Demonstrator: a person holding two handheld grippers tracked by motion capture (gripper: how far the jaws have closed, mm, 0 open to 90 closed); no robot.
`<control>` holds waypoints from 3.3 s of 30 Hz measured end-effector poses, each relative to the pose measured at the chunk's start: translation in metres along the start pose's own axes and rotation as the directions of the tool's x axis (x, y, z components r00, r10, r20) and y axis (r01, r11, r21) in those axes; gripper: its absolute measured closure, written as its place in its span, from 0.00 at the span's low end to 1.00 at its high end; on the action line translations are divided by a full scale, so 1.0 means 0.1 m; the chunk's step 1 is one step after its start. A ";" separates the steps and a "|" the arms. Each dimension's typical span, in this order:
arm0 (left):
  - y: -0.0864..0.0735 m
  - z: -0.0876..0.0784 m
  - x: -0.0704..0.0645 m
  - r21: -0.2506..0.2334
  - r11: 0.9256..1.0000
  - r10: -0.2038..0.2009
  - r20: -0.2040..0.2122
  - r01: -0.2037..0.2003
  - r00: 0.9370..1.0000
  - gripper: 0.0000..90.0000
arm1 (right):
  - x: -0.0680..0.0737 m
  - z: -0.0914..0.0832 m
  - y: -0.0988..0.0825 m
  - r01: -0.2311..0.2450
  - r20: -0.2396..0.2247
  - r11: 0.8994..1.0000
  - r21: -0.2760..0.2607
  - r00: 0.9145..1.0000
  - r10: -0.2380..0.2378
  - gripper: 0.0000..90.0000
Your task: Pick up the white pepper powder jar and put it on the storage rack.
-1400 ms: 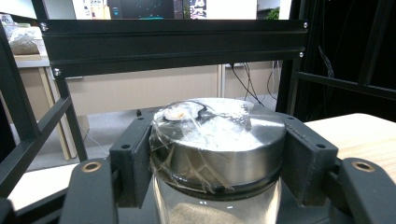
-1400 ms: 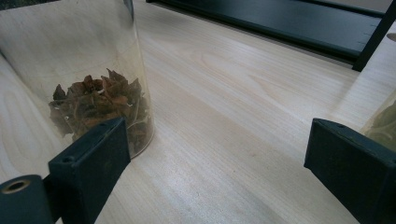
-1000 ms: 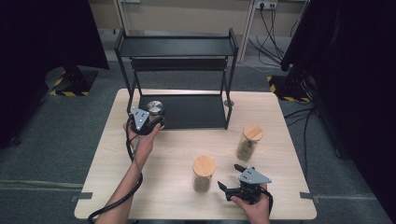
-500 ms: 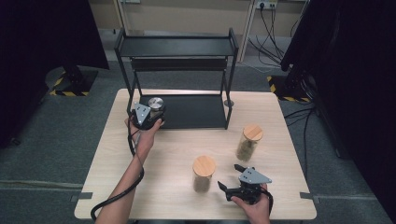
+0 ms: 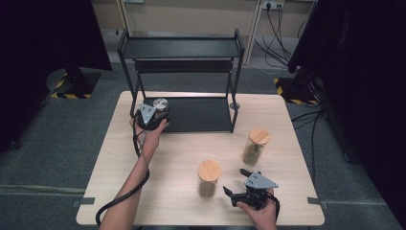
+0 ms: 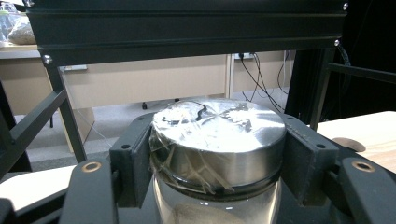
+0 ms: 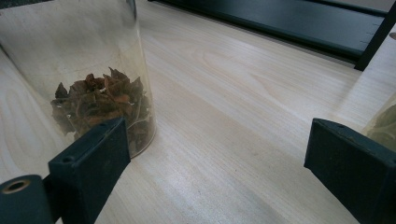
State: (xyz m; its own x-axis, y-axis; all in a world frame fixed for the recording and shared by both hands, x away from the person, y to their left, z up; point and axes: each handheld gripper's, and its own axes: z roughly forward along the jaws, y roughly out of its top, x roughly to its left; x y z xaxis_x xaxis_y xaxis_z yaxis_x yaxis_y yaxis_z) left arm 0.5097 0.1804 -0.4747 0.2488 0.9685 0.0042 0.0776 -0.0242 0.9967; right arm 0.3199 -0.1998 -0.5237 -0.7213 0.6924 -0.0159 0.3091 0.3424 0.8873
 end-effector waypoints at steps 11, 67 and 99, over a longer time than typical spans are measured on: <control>-0.04 0.15 0.03 0.011 1.000 0.000 -0.020 0.000 1.000 0.38 | 0.00 0.00 0.00 0.002 -0.002 1.000 0.002 1.000 -0.002 0.08; -0.31 0.29 0.08 0.078 0.997 -0.022 -0.041 0.025 0.999 0.24 | 0.01 0.01 0.00 0.007 -0.002 1.000 0.008 1.000 -0.007 0.08; -0.31 -0.01 0.01 0.063 0.998 -0.013 -0.061 0.017 0.998 0.17 | 0.01 0.01 0.00 0.011 0.000 1.000 0.010 1.000 -0.011 0.08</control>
State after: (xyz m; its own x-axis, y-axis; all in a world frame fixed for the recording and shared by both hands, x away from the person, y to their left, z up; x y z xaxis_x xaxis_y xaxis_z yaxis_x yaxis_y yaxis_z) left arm 0.5068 0.1825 -0.5059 0.1883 0.9821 -0.0040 0.1429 -0.0233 0.9895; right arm 0.3196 -0.1983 -0.5237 -0.7244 0.6889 -0.0255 0.3075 0.3560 0.8824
